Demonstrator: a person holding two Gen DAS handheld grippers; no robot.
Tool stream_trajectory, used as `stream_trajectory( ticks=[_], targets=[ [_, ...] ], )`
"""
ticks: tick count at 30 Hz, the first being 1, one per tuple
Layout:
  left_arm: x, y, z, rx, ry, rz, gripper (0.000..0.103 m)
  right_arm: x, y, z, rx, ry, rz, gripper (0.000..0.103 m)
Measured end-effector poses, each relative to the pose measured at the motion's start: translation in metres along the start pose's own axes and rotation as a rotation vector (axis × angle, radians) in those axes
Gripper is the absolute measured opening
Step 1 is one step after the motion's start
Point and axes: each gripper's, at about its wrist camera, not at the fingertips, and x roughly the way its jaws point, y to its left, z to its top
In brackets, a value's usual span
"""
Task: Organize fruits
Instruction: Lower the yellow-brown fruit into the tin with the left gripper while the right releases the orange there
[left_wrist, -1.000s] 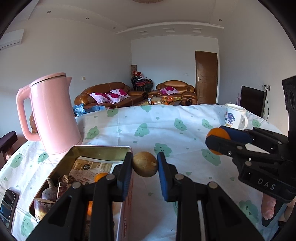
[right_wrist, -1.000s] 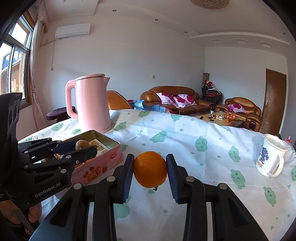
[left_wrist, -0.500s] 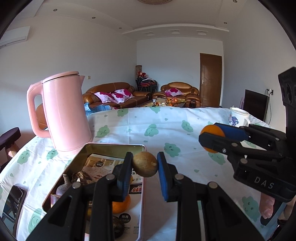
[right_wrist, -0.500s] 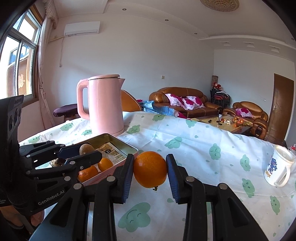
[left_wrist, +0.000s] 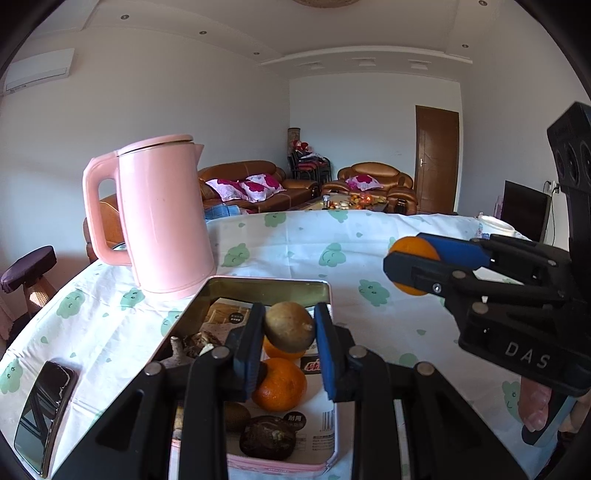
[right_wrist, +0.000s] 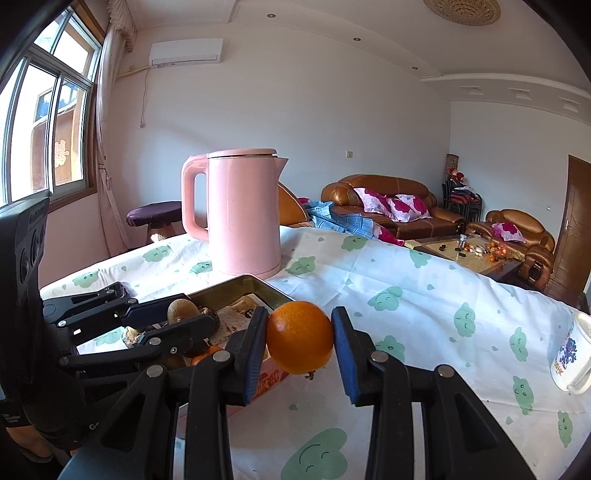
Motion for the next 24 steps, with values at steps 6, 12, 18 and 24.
stream_trajectory(
  ticks=[6, 12, 18, 24],
  targets=[
    [-0.003, 0.012, -0.002, -0.004, 0.0, 0.027, 0.028, 0.009, 0.013, 0.005, -0.011, 0.004, 0.028, 0.037],
    [-0.006, 0.022, -0.006, -0.007, 0.003, 0.053, 0.028, 0.018, 0.026, 0.009, -0.029, 0.007, 0.045, 0.037],
    [-0.007, 0.031, -0.009, -0.017, 0.011, 0.066, 0.028, 0.027, 0.034, 0.013, -0.031, 0.015, 0.063, 0.037],
    [-0.007, 0.04, -0.012, -0.031, 0.016, 0.074, 0.028, 0.038, 0.043, 0.013, -0.036, 0.034, 0.078, 0.037]
  ],
)
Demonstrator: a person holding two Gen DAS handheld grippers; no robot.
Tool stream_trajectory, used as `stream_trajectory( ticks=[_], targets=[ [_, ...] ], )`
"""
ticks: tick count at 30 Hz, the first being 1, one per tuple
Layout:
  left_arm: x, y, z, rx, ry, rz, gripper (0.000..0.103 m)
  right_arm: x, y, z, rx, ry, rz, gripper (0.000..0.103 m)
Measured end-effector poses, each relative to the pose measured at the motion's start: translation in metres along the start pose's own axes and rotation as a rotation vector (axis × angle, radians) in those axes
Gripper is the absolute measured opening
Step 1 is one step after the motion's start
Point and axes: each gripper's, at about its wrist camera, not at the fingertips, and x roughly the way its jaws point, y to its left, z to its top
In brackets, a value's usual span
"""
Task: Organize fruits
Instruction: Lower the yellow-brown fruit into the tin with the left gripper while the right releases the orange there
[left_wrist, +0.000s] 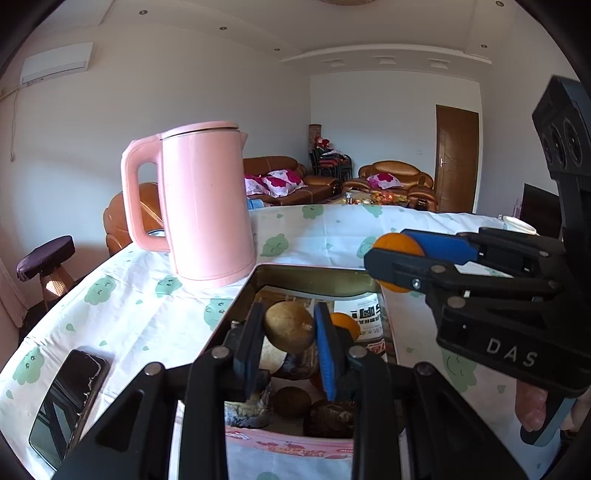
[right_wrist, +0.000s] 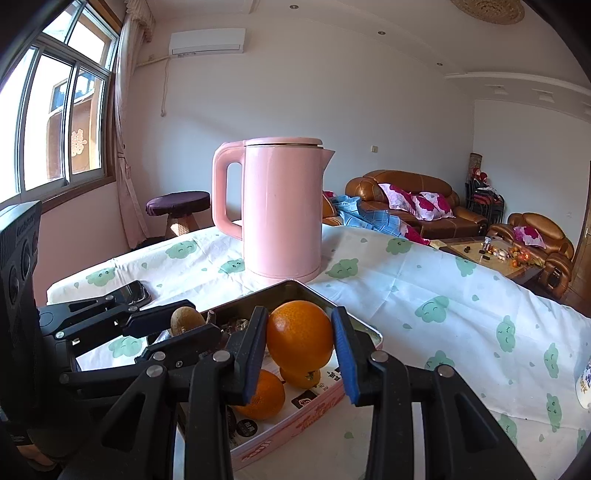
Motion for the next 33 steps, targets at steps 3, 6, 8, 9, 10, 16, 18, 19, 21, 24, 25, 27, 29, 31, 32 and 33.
stream_trajectory(
  ticks=[3, 6, 8, 9, 10, 16, 18, 19, 21, 24, 25, 27, 29, 31, 32, 33],
  targets=[
    [0.0, 0.004, -0.001, -0.004, 0.003, 0.004, 0.028, 0.006, 0.003, 0.0, 0.004, 0.009, 0.008, 0.037],
    [0.0, 0.004, -0.002, 0.001, 0.008, 0.001, 0.028, 0.013, 0.005, -0.001, 0.013, 0.021, 0.018, 0.037],
    [0.0, 0.004, -0.003, 0.008, 0.009, 0.003, 0.028, 0.018, 0.006, -0.003, 0.017, 0.031, 0.022, 0.037],
    [0.0, 0.003, -0.004, 0.011, 0.008, 0.004, 0.028, 0.02, 0.007, -0.004, 0.019, 0.036, 0.023, 0.037],
    [0.001, 0.003, -0.004, 0.013, 0.01, 0.006, 0.028, 0.021, 0.007, -0.005, 0.023, 0.04, 0.025, 0.037],
    [0.003, 0.007, -0.006, 0.01, 0.022, 0.002, 0.028, 0.034, 0.005, -0.012, 0.066, 0.08, 0.038, 0.037],
    [0.003, 0.007, -0.006, 0.013, 0.024, 0.004, 0.028, 0.037, 0.005, -0.015, 0.075, 0.094, 0.047, 0.037],
    [0.003, 0.006, -0.007, 0.016, 0.029, 0.001, 0.028, 0.038, 0.005, -0.016, 0.076, 0.1, 0.05, 0.037],
    [0.004, 0.007, -0.007, 0.015, 0.037, 0.001, 0.029, 0.041, 0.005, -0.018, 0.076, 0.116, 0.055, 0.037],
    [0.005, 0.008, -0.007, 0.012, 0.043, -0.001, 0.029, 0.045, 0.006, -0.02, 0.081, 0.138, 0.069, 0.037],
    [0.006, 0.008, -0.008, 0.012, 0.046, 0.001, 0.029, 0.047, 0.005, -0.022, 0.083, 0.155, 0.081, 0.038],
    [0.005, 0.008, -0.008, 0.016, 0.046, 0.0, 0.029, 0.05, 0.003, -0.024, 0.109, 0.171, 0.112, 0.038],
    [0.005, 0.008, -0.008, 0.017, 0.046, 0.001, 0.029, 0.05, 0.003, -0.025, 0.11, 0.169, 0.112, 0.038],
    [0.004, 0.009, -0.008, 0.014, 0.044, 0.005, 0.032, 0.05, 0.004, -0.024, 0.108, 0.171, 0.112, 0.038],
    [0.004, 0.009, -0.008, 0.011, 0.043, 0.01, 0.036, 0.049, 0.004, -0.025, 0.108, 0.171, 0.11, 0.039],
    [0.003, 0.01, -0.008, 0.008, 0.041, 0.016, 0.041, 0.048, 0.004, -0.025, 0.109, 0.17, 0.104, 0.041]
  ],
)
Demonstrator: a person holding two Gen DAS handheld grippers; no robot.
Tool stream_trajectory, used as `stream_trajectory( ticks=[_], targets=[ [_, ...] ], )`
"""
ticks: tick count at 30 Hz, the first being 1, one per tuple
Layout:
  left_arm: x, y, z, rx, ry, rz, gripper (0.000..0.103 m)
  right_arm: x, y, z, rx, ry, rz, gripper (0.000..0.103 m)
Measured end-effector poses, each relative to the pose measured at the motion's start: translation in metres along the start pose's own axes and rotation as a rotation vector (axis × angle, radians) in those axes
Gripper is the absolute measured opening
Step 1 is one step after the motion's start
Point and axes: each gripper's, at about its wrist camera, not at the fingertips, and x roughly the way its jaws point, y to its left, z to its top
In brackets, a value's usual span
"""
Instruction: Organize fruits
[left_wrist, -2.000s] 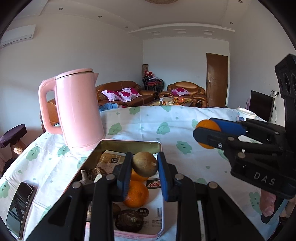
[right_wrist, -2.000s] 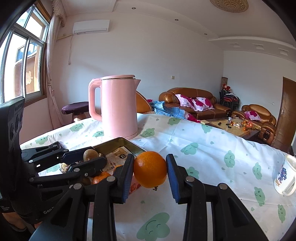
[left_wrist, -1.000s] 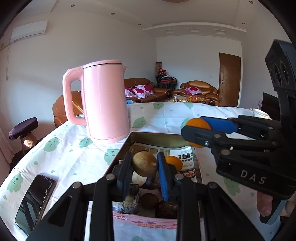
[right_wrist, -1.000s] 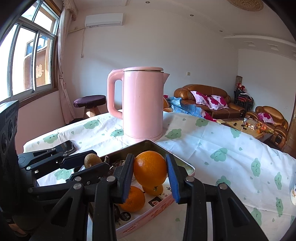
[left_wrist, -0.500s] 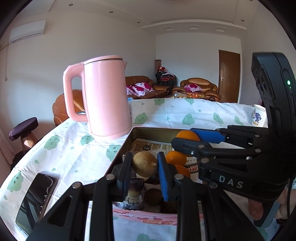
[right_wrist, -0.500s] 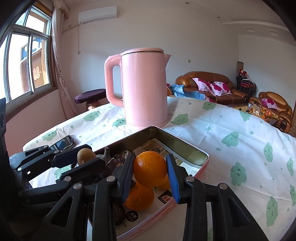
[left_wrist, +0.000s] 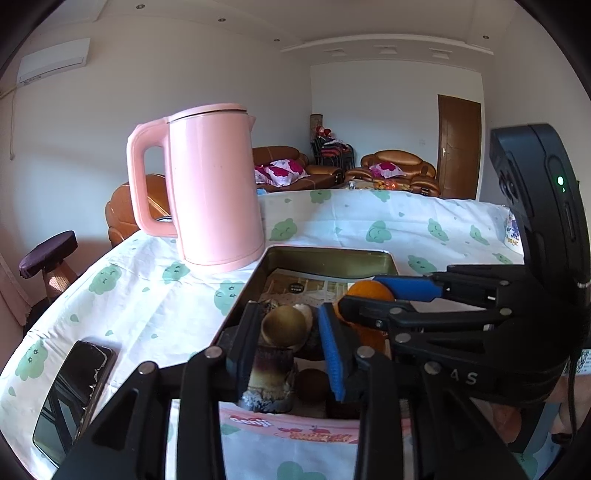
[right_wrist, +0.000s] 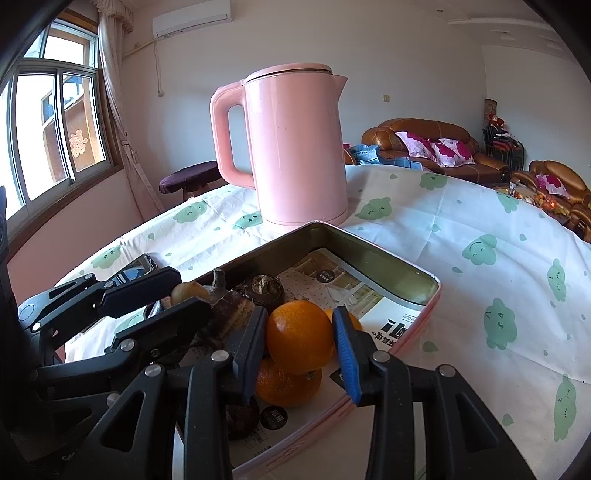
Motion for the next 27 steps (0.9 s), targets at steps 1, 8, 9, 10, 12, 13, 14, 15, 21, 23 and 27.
stream_trajectory(
  ticks=[1, 8, 9, 10, 12, 13, 14, 15, 21, 23, 27],
  targets=[
    [-0.001, 0.001, 0.0, -0.004, -0.003, 0.007, 0.044, -0.001, -0.001, 0.0, 0.003, 0.0, -0.006, 0.043],
    [-0.022, 0.009, 0.006, -0.029, -0.066, 0.012, 0.078, -0.023, -0.012, 0.001, 0.059, -0.058, 0.017, 0.062],
    [-0.025, 0.008, 0.008, -0.026, -0.075, 0.01, 0.078, -0.028, -0.012, 0.002, 0.061, -0.071, 0.018, 0.062],
    [-0.027, 0.006, 0.009, -0.023, -0.083, 0.006, 0.078, -0.032, -0.012, 0.003, 0.061, -0.081, 0.015, 0.062],
    [-0.03, 0.003, 0.011, -0.019, -0.093, 0.001, 0.081, -0.042, -0.012, 0.004, 0.056, -0.103, 0.002, 0.062],
    [-0.032, 0.002, 0.012, -0.016, -0.099, 0.003, 0.083, -0.047, -0.012, 0.004, 0.053, -0.112, -0.006, 0.064],
    [-0.033, 0.0, 0.012, -0.015, -0.105, 0.007, 0.087, -0.053, -0.013, 0.003, 0.05, -0.121, -0.019, 0.064],
    [-0.034, -0.001, 0.013, -0.016, -0.111, 0.009, 0.089, -0.059, -0.014, 0.002, 0.048, -0.133, -0.038, 0.067],
    [-0.037, -0.009, 0.016, -0.006, -0.123, 0.006, 0.089, -0.089, -0.027, 0.001, 0.053, -0.202, -0.15, 0.069],
    [-0.037, -0.011, 0.016, -0.006, -0.123, 0.008, 0.092, -0.095, -0.03, 0.0, 0.054, -0.213, -0.17, 0.07],
    [-0.037, -0.012, 0.016, -0.004, -0.123, 0.009, 0.093, -0.102, -0.029, -0.002, 0.046, -0.225, -0.185, 0.071]
  ],
)
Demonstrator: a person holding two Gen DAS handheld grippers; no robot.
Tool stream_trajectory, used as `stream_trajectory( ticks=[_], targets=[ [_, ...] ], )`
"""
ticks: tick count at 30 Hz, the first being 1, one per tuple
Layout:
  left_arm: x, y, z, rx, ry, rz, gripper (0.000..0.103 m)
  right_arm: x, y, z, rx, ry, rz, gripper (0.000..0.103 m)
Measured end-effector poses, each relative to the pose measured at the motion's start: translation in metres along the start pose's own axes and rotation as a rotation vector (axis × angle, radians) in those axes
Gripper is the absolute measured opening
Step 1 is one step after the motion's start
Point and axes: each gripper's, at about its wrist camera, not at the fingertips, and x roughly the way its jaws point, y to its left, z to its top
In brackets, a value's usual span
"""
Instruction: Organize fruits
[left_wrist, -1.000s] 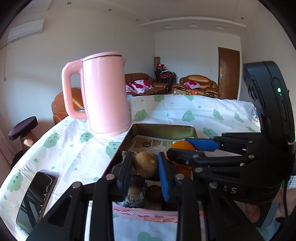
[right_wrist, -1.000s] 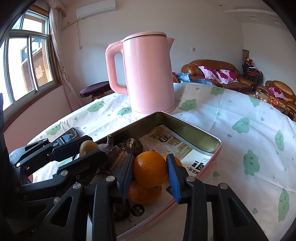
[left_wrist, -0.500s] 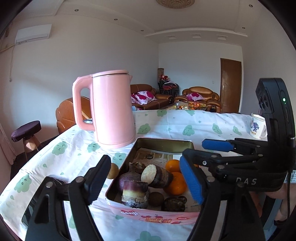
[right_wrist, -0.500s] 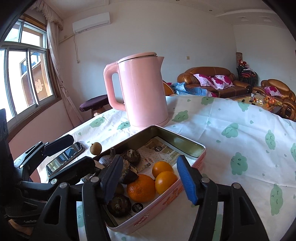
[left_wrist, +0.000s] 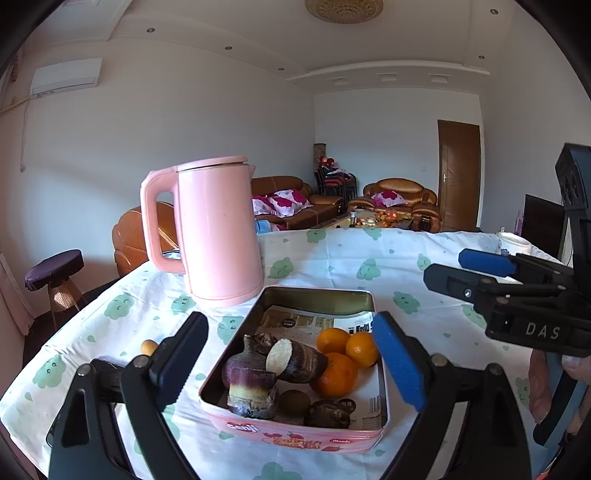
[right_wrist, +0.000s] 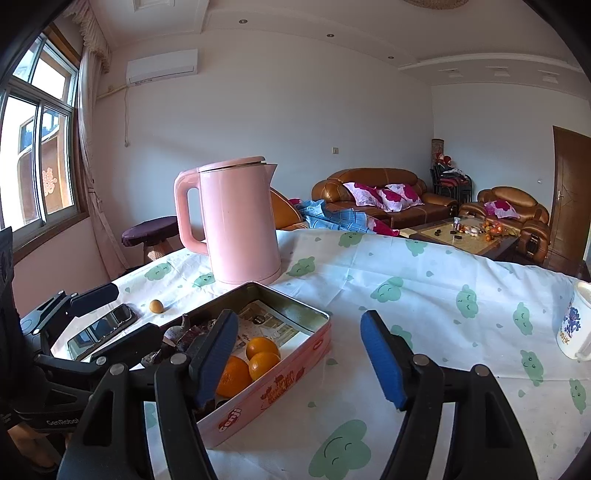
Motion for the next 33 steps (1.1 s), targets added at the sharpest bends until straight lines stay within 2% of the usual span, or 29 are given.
stream_trajectory(
  ticks=[33],
  targets=[
    [0.002, -0.015, -0.003, 0.03, 0.013, -0.004, 0.093, -0.009, -0.007, -0.005, 0.007, -0.014, -0.017, 0.071]
  ],
)
